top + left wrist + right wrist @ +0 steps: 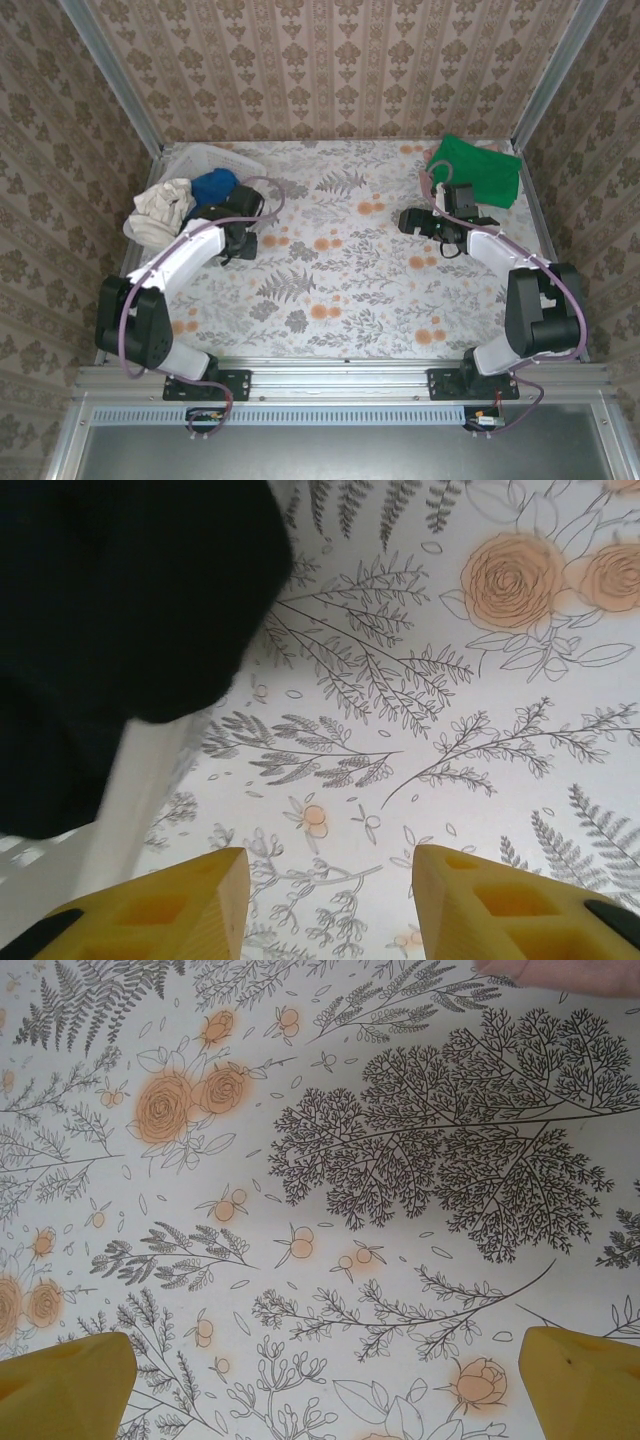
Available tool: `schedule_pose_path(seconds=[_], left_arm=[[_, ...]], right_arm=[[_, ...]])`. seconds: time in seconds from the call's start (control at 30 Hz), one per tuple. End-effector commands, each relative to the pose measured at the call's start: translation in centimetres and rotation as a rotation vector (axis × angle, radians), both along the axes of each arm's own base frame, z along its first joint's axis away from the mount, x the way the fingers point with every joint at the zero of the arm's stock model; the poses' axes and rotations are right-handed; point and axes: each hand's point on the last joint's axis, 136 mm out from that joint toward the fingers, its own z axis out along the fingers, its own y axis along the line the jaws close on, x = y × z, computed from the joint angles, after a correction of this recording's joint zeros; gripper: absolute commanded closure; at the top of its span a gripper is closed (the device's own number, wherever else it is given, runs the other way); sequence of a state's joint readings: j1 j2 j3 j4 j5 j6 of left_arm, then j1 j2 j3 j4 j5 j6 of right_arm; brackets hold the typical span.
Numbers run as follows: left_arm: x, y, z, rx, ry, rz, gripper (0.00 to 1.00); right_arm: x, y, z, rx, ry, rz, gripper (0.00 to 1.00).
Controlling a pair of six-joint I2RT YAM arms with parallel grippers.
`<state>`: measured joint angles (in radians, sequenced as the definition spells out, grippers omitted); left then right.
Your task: Fold and stack the t-shirts
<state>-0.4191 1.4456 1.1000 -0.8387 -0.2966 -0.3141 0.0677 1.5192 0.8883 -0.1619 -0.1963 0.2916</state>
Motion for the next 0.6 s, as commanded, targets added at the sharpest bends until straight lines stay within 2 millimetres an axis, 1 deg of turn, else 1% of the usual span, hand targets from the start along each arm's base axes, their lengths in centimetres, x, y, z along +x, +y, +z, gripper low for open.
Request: schedule_pose_path(seconds=[0.0,0.13,0.17,0.27,0.37,0.47,0.53,0.57], left_arm=[[-0.9,2.8,2.1,0.073,-0.026,0.062,0.51],[-1.3,5.9,1.2,0.091,-0.001,0.138,0.50],[-1.3,6.3,0.8,0.084,0.008,0.151,0.50],[-1.0,6.2,-0.6,0.051,0.029,0.149,0.54],[-0.7,5.5,-1.8,0.020,0.051,0.128,0.59],[-0.2,5.3,-3.3,0.013,0.083,0.116,0.66],[0.5,5.5,-3.9,0.026,0.098,0.111,0.76],[0.9,5.7,-4.1,0.036,0.099,0.110,0.79]], right_arm=[[0.7,0.7,0.6,0.035,0.002,0.017,0.00],[0.6,0.8,0.5,0.038,0.009,0.020,0.00],[0.7,0.8,0.6,0.037,0.006,0.021,0.00],[0.6,0.6,0.7,0.030,0.001,0.017,0.00],[0.6,0.6,0.6,0.027,0.004,0.015,0.00],[0.6,0.7,0.6,0.029,0.004,0.016,0.00],[0.6,0.6,0.6,0.029,0.005,0.015,0.00],[0.6,0.6,0.6,0.026,0.005,0.013,0.00]])
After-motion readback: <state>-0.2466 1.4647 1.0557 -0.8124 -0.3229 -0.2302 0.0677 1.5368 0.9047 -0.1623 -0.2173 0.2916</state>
